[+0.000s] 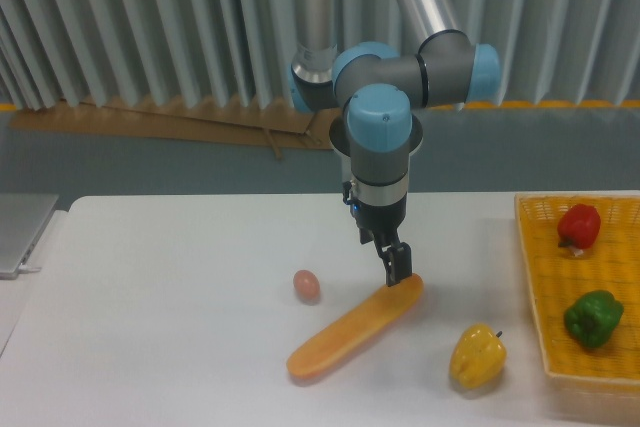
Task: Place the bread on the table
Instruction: 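Lower the bread loaf onto the table beside the egg and release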
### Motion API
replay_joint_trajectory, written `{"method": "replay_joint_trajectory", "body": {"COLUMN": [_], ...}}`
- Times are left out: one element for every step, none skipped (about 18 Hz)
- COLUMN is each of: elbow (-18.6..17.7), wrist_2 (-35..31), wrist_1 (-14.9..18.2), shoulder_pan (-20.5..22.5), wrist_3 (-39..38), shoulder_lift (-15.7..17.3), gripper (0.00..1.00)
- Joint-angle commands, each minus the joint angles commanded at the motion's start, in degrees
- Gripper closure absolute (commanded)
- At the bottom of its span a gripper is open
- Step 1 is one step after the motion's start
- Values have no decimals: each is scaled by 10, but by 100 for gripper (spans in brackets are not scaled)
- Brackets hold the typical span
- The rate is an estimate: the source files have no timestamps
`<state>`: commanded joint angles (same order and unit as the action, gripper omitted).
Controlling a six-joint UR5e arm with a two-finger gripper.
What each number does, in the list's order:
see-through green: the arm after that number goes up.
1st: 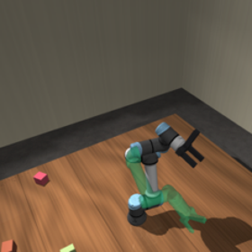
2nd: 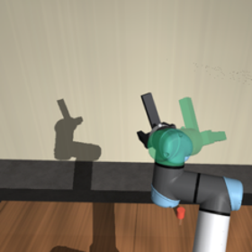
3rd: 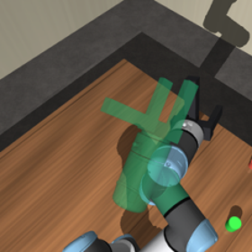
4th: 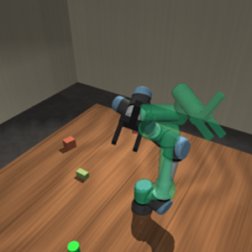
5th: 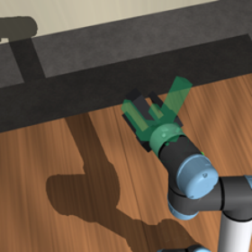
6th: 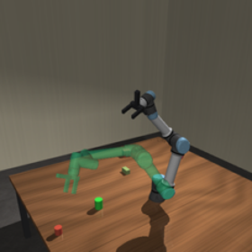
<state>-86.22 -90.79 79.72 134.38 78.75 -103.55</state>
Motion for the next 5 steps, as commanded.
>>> {"method": "replay_joint_trajectory", "body": {"elbow": [-1,0,0,0,0], "wrist_2": [-3,-3,-3,-3,-3], "wrist_1": [4,13,25,32,33], "shoulder_pan": [-3,-2,-3,-3,-4], "wrist_3": [2,2,3,5,5], "shoulder_lift": [12,16,20,24,31], "gripper": [0,0,0,0,0]}}
